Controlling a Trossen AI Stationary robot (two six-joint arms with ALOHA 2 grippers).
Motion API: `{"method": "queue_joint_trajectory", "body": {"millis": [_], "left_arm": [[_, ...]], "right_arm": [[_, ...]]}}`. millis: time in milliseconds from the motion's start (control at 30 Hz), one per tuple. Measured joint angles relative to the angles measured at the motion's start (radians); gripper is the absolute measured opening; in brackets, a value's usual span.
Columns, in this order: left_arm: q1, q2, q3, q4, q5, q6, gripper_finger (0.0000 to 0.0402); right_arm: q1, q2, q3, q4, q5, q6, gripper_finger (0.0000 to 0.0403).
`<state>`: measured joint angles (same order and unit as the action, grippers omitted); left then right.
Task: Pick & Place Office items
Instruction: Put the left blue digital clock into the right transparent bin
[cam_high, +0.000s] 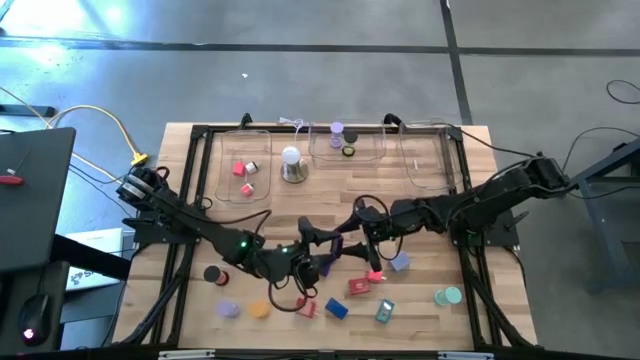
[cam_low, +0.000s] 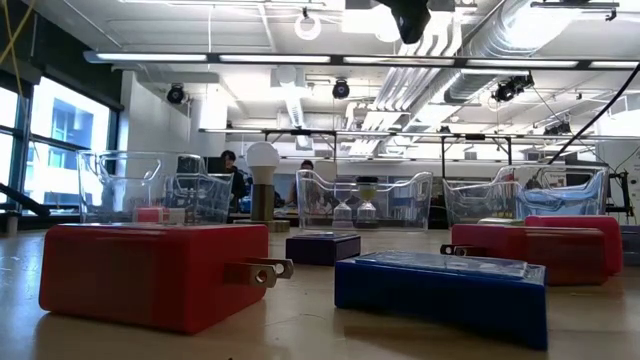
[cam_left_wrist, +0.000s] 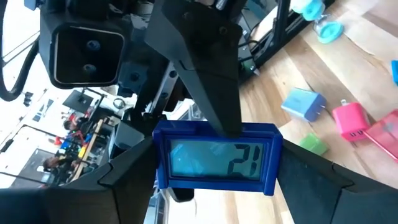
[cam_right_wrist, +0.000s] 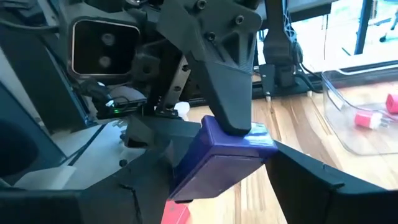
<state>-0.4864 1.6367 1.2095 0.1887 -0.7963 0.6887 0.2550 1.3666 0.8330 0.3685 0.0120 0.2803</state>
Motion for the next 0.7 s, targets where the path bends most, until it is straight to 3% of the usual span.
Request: {"method": "queue_joint_trajectory", "body": {"millis": [700], "left_arm": [[0.026,0.000,0.000,0.041,0.036,0.052,0.0274]], "right_arm": [[0.000,-0.001,0.000,0.004,-0.013,-0.061,0.0237]]}}
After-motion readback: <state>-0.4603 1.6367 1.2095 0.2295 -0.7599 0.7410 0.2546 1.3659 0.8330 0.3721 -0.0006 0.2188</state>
